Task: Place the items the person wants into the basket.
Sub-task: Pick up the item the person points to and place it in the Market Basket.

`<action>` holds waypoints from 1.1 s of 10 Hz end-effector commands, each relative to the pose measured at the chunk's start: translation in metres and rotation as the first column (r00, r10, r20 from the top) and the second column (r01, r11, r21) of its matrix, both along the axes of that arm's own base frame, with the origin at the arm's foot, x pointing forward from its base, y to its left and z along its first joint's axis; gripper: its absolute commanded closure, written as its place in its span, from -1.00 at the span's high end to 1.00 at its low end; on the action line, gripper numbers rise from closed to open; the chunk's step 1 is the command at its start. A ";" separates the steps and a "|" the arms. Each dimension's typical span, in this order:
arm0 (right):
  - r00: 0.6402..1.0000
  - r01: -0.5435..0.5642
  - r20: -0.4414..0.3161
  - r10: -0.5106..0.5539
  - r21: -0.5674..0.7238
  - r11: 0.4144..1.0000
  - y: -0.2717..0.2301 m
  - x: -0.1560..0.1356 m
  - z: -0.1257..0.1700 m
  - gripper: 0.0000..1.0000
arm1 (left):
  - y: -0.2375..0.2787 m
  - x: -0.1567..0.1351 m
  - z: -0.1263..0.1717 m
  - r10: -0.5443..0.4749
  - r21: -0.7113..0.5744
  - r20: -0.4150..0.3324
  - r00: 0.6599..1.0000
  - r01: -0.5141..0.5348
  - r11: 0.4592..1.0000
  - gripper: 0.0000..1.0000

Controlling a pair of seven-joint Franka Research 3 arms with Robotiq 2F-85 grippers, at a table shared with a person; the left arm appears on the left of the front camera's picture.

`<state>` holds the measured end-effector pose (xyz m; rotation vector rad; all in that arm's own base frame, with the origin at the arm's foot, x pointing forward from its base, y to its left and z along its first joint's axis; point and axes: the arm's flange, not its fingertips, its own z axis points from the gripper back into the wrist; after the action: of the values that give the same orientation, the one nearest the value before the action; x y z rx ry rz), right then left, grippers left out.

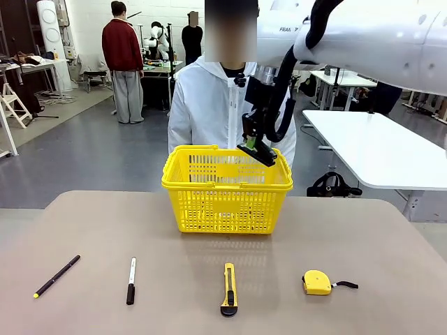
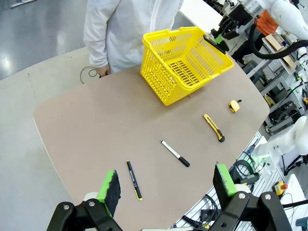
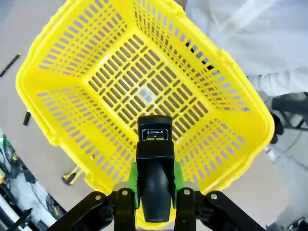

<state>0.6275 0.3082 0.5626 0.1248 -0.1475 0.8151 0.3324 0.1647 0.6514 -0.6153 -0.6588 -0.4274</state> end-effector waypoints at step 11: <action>0.947 -0.321 -0.037 0.319 -0.030 0.947 0.041 0.015 -0.045 -0.37 | 0.002 -0.001 0.000 -0.016 -0.013 0.017 1.000 0.017 1.000 1.00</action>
<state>0.6277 0.3383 0.5156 0.1450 -0.0922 1.0810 0.3324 0.1647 0.6515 -0.6153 -0.6589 -0.4274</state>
